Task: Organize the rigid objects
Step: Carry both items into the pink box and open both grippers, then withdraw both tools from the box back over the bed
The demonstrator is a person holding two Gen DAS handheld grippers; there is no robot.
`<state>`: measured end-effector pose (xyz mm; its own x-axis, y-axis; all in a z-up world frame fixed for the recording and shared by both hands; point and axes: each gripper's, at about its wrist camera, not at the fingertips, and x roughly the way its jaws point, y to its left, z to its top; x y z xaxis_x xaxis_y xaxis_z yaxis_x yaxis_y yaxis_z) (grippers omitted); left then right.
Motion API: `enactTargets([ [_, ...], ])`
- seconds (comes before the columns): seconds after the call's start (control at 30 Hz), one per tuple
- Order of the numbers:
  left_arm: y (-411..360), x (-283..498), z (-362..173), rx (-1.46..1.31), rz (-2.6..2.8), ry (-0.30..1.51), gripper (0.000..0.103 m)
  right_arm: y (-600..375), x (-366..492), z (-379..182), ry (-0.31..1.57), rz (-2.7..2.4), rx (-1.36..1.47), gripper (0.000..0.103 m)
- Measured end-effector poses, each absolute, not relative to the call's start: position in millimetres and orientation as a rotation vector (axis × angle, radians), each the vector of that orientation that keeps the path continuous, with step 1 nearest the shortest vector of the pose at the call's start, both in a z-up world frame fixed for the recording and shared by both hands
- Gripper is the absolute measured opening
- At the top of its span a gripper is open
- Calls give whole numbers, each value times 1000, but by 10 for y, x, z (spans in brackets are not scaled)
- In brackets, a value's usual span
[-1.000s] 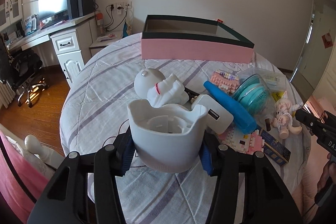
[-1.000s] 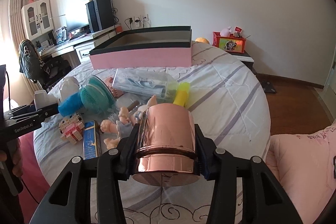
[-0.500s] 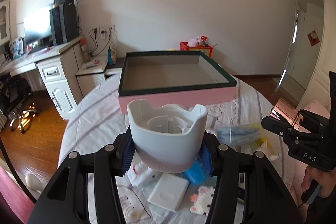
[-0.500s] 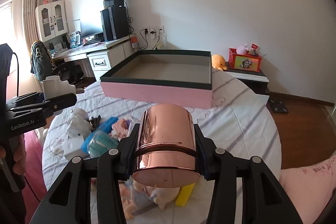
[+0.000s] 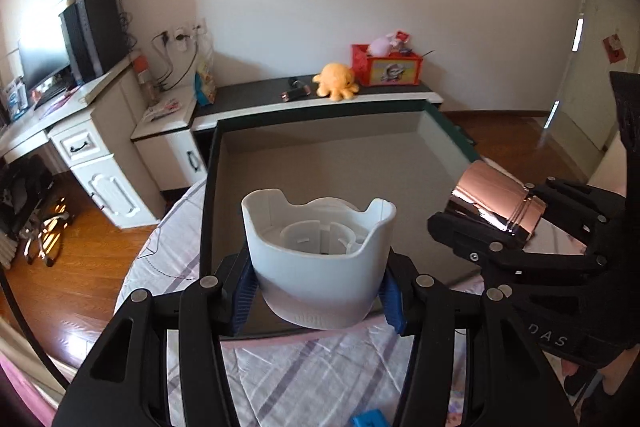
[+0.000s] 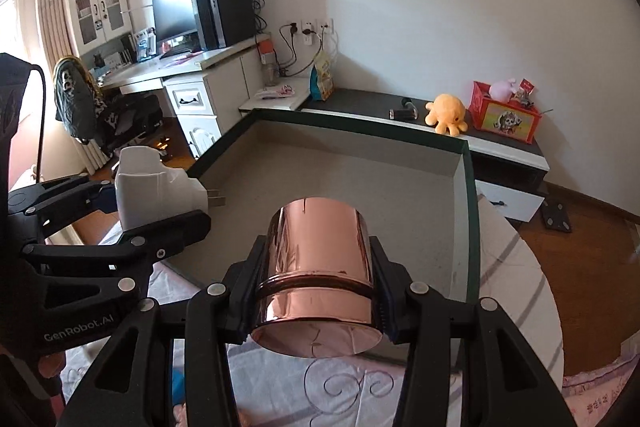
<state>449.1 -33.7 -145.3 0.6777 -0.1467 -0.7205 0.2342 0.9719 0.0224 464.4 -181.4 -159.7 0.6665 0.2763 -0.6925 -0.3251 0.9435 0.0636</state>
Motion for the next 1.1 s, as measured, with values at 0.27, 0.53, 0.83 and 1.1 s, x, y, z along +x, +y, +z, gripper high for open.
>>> enactTargets([
  [0.27,-343,4939,-1884,116,-181,947,53,-1755,5179,-1886,969,306,-89,48],
  [0.53,-319,4797,-1844,109,-149,915,73,-1863,5103,-1909,968,305,-18,54],
  [0.83,-35,3870,-1184,61,-90,624,103,-1961,4284,-1314,747,295,23,82],
  [1.1,121,2611,-826,62,2,410,103,-1908,3054,-901,514,239,-10,90],
])
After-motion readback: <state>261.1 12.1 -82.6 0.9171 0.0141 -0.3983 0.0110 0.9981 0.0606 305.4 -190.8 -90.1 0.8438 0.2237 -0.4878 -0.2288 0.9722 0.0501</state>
